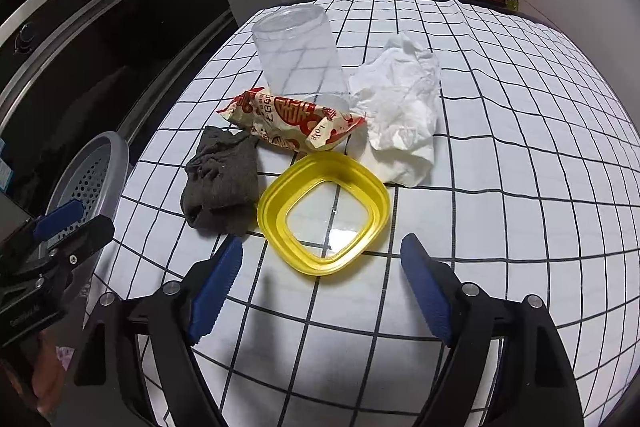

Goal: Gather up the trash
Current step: 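Move both tools back over the table toward the sock and yellow lid, then grasp the yellow lid rim with the right tool and lift it, then grasp the grey sock with the left tool while the right tool holds the lid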

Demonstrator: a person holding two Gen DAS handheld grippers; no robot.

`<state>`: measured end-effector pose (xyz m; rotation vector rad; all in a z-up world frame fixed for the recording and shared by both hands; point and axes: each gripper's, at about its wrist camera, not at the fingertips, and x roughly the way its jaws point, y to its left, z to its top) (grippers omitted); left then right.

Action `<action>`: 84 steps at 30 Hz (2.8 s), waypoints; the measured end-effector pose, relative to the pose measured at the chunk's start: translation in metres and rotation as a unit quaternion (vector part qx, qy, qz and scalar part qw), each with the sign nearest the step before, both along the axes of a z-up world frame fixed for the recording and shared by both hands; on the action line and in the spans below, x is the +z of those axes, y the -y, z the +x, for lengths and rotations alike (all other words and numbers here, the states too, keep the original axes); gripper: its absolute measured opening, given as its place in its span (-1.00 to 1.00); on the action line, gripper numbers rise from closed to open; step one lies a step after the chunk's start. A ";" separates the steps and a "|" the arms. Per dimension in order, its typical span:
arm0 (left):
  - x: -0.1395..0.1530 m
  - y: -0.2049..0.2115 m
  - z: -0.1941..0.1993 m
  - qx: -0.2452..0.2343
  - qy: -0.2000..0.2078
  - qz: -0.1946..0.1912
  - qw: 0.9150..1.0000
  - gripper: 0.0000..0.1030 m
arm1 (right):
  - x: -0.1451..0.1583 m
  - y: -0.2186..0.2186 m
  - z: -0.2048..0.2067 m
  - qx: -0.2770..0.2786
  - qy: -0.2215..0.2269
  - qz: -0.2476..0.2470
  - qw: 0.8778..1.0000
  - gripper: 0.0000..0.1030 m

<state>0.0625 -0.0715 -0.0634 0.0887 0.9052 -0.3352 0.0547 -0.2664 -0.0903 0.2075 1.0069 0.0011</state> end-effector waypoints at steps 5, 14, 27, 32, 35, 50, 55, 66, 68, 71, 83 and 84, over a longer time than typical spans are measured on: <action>-0.001 0.001 0.002 -0.001 -0.002 -0.001 1.000 0.48 | -0.007 -0.005 0.009 0.003 -0.009 -0.010 1.000 0.54; 0.000 -0.001 0.001 -0.002 -0.001 -0.004 1.000 0.49 | -0.018 -0.007 0.024 -0.003 -0.022 -0.022 1.000 0.54; 0.002 -0.003 -0.001 0.000 0.001 -0.006 1.000 0.49 | -0.016 -0.007 0.022 -0.015 -0.001 -0.043 0.999 0.44; 0.002 -0.003 -0.002 0.001 0.001 -0.005 1.000 0.49 | -0.005 0.004 0.006 -0.031 0.010 -0.015 0.999 0.44; 0.003 -0.001 -0.003 0.000 0.004 -0.006 1.000 0.55 | 0.005 0.010 -0.008 -0.038 0.022 -0.001 0.999 0.44; -0.005 0.051 0.009 -0.017 0.013 0.008 1.000 0.80 | 0.062 0.046 -0.026 -0.082 0.098 0.042 0.991 0.44; -0.010 0.068 0.021 -0.018 0.008 0.012 1.000 0.83 | 0.071 0.059 -0.030 -0.094 0.106 0.057 0.988 0.44; -0.026 0.084 0.043 -0.005 -0.013 0.018 1.000 0.87 | 0.078 0.062 -0.032 -0.088 0.115 0.072 0.987 0.44; -0.030 0.086 0.046 -0.001 -0.015 0.024 1.000 0.87 | 0.078 0.060 -0.032 -0.085 0.115 0.073 0.987 0.44; -0.033 0.089 0.048 -0.001 -0.018 0.024 1.000 0.87 | 0.078 0.058 -0.031 -0.082 0.114 0.071 0.988 0.44; -0.042 0.088 0.047 -0.026 -0.056 -0.019 0.998 0.14 | 0.076 0.056 -0.030 -0.080 0.110 0.076 0.988 0.44; -0.041 0.088 0.046 -0.029 -0.058 -0.022 0.998 0.05 | 0.075 0.055 -0.030 -0.079 0.110 0.075 0.988 0.44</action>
